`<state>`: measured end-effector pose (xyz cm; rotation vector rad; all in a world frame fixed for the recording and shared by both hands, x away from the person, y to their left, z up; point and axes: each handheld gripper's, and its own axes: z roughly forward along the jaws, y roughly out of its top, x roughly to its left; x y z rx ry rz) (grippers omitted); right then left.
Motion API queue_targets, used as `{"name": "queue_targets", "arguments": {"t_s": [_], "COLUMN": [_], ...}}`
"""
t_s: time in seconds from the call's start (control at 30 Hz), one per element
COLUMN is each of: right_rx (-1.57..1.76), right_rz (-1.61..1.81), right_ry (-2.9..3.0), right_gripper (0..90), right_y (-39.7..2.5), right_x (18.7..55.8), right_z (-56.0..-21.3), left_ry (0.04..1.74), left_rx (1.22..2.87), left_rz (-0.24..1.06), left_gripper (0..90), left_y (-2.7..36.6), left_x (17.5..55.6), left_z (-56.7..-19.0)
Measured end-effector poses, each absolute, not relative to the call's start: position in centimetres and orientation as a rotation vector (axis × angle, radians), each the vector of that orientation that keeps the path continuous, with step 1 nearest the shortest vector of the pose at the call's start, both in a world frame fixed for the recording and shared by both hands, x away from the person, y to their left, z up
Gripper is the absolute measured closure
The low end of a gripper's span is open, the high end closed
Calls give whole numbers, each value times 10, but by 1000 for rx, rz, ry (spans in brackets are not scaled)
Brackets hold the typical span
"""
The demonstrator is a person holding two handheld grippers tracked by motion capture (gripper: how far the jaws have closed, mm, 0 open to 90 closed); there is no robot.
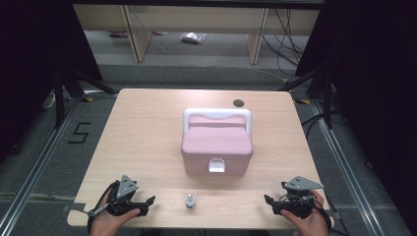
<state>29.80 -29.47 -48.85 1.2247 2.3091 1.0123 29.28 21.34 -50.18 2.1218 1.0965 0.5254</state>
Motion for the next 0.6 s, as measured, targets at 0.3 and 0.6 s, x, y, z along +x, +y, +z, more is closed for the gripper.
{"name": "queue_targets", "arguments": {"t_s": [0.3,0.6], "right_rx": [1254,1242], "right_rz": [998,1008], "right_ry": [2305,2310], "right_gripper": [201,206], "right_y": [-293,-293], "right_x": [296,298], "right_z": [-486,-487], "left_ry": [1079,1068], "left_rx": [2140,2113], "left_rz": [522,512], "left_gripper": [158,173], "left_y": [216,210], "left_x": [294,302], "left_z": [-499,-494]}}
